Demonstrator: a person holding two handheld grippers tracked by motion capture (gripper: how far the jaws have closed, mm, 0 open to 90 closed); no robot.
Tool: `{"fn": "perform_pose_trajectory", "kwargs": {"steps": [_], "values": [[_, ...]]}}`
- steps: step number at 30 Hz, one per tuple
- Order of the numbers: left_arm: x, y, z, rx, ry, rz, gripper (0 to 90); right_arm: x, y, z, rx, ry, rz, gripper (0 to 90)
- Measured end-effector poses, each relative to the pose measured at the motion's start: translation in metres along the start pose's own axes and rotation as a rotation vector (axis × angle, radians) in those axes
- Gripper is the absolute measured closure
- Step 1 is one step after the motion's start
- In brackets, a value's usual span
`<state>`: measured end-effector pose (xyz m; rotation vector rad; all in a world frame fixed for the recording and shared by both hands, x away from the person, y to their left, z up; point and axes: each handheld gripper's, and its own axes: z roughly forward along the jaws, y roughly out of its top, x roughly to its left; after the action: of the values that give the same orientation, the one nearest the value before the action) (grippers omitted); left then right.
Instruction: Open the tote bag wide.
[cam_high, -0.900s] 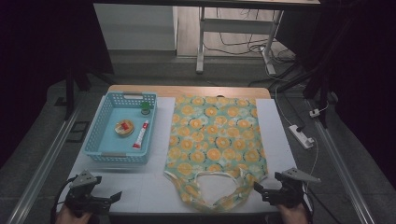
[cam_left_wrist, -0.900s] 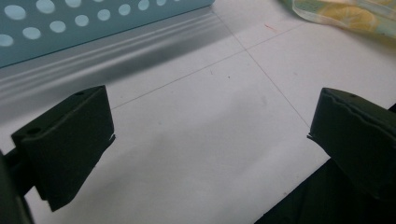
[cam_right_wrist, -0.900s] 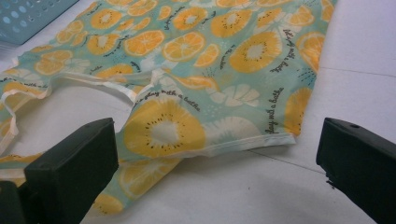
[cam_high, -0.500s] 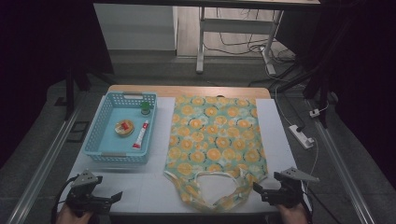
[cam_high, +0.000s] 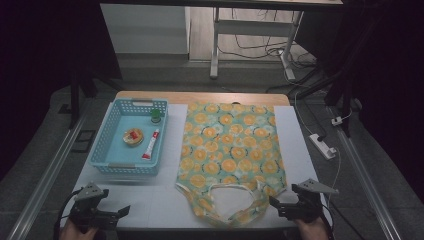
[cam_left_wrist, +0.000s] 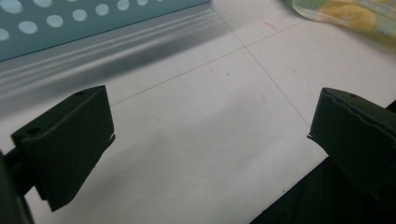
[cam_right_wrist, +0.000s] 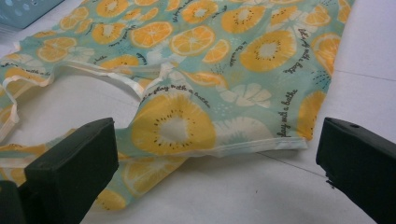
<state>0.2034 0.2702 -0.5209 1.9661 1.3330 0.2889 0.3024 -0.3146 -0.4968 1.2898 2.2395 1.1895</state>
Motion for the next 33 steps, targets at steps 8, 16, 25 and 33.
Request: {"fn": "perform_pose_trajectory", "kwargs": {"steps": [8, 16, 25, 33], "values": [[0.000, 0.000, 0.000, 0.002, -0.005, 0.003, 0.0, 0.003, 0.001, 0.000, 0.001, 0.032, -0.007, 0.0], [0.000, 0.000, 0.000, 0.002, -0.011, 0.006, 0.0, 0.013, 0.007, 0.001, 0.020, 0.055, -0.063, 0.0], [0.001, 0.000, 0.000, 0.006, -0.016, 0.005, 0.0, 0.027, 0.018, 0.000, 0.024, 0.093, -0.121, 0.0], [-0.001, 0.000, 0.001, 0.016, -0.010, 0.017, 0.0, 0.041, 0.026, 0.006, 0.068, 0.142, -0.156, 0.0]]}}
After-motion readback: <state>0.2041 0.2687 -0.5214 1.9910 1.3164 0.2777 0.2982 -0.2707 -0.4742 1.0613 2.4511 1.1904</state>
